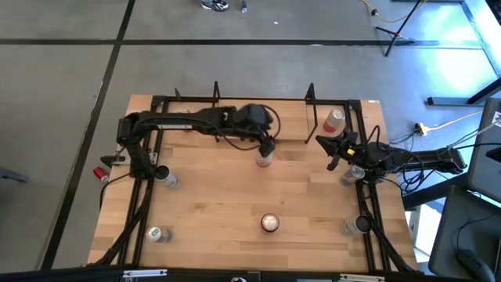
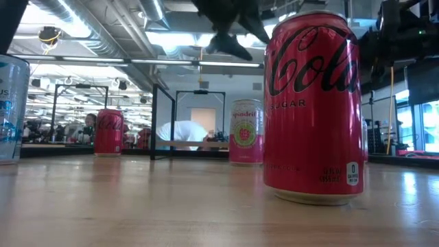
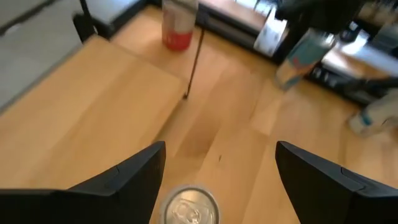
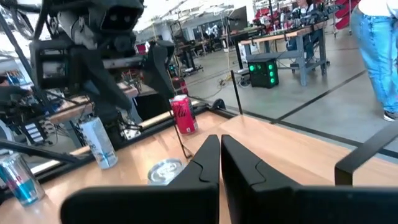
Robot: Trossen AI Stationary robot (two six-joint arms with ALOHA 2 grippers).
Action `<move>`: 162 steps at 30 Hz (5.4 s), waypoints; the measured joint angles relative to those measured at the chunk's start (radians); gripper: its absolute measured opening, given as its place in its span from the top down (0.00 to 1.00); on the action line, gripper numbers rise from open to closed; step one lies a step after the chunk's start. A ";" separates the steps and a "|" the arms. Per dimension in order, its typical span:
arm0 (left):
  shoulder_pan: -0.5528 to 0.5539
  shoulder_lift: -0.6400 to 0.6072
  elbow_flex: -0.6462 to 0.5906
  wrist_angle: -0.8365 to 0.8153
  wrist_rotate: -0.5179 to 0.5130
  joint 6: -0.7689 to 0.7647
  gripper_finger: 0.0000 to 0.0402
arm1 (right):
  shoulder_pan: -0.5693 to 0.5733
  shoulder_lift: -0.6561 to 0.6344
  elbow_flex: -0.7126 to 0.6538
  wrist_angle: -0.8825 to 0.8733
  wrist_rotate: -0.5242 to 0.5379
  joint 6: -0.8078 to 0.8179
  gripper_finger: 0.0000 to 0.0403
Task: Place canned beverage on shelf
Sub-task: Put the bottom pink soda can on the shelf, then put the pink soda can on the shelf aligned with the other pink soda can
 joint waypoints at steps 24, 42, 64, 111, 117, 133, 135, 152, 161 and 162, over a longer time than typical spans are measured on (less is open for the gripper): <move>-0.023 0.173 -0.005 -0.137 0.008 -0.026 0.26 | 0.000 0.000 0.000 -0.079 -0.071 0.004 0.99; -0.031 0.185 -0.013 -0.158 -0.045 -0.003 0.29 | 0.000 0.000 0.000 -0.080 -0.061 0.004 0.99; 0.037 -0.025 -0.015 -0.233 -0.073 -0.027 0.47 | 0.000 0.000 0.000 -0.097 -0.059 0.004 0.99; 0.447 -0.092 -0.167 -0.235 0.013 0.139 0.40 | 0.000 0.000 0.000 -0.125 -0.023 0.027 0.99; 0.447 -0.092 -0.167 -0.240 0.043 0.136 0.33 | 0.000 0.000 0.000 -0.124 -0.027 0.027 0.99; 0.434 -0.092 0.067 -0.311 0.092 0.210 0.28 | 0.000 0.017 0.209 -0.399 0.144 -0.008 0.54; 0.425 -0.092 0.109 -0.340 0.092 0.230 0.28 | 0.000 0.045 0.293 -0.513 0.238 -0.001 0.48; 0.463 -0.167 0.141 -0.381 0.337 0.515 0.28 | -0.580 0.558 0.760 -1.034 0.059 0.207 0.32; 0.469 -0.188 0.141 -0.385 0.350 0.615 0.28 | -0.872 0.712 0.811 -1.077 -0.249 0.210 0.32; 0.469 -0.188 0.141 -0.385 0.350 0.620 0.28 | -0.883 0.722 0.812 -1.081 -0.259 0.210 0.32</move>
